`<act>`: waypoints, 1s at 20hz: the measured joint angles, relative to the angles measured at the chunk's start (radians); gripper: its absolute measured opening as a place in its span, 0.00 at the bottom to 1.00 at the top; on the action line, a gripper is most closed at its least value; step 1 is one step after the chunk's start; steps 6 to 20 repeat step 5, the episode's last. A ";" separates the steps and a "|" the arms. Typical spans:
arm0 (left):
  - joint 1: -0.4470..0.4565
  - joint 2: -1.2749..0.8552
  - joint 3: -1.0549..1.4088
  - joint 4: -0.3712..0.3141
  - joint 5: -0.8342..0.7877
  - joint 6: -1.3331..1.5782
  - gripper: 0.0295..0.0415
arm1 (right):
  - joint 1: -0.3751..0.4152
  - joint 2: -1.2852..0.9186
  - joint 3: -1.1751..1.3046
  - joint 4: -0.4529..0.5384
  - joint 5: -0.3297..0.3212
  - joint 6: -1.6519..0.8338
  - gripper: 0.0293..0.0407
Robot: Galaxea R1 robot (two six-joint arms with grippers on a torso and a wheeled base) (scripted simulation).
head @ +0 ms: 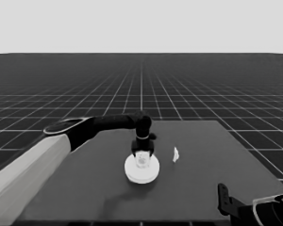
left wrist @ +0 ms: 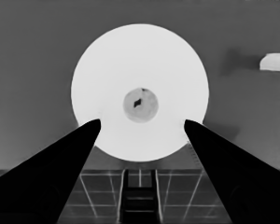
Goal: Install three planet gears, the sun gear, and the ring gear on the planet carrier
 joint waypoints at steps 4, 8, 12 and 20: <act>-0.266 -1.119 1.156 0.149 -0.754 1.430 0.81 | 0.478 0.734 -0.947 0.615 -0.341 0.706 0.82; -0.284 -1.212 1.232 0.157 -0.797 1.533 0.77 | 0.478 0.786 -1.059 0.625 -0.347 0.703 0.81; -0.284 -1.212 1.232 0.157 -0.797 1.533 0.77 | 0.478 0.786 -1.059 0.625 -0.347 0.703 0.81; -0.284 -1.212 1.232 0.157 -0.797 1.533 0.77 | 0.478 0.786 -1.059 0.625 -0.347 0.703 0.81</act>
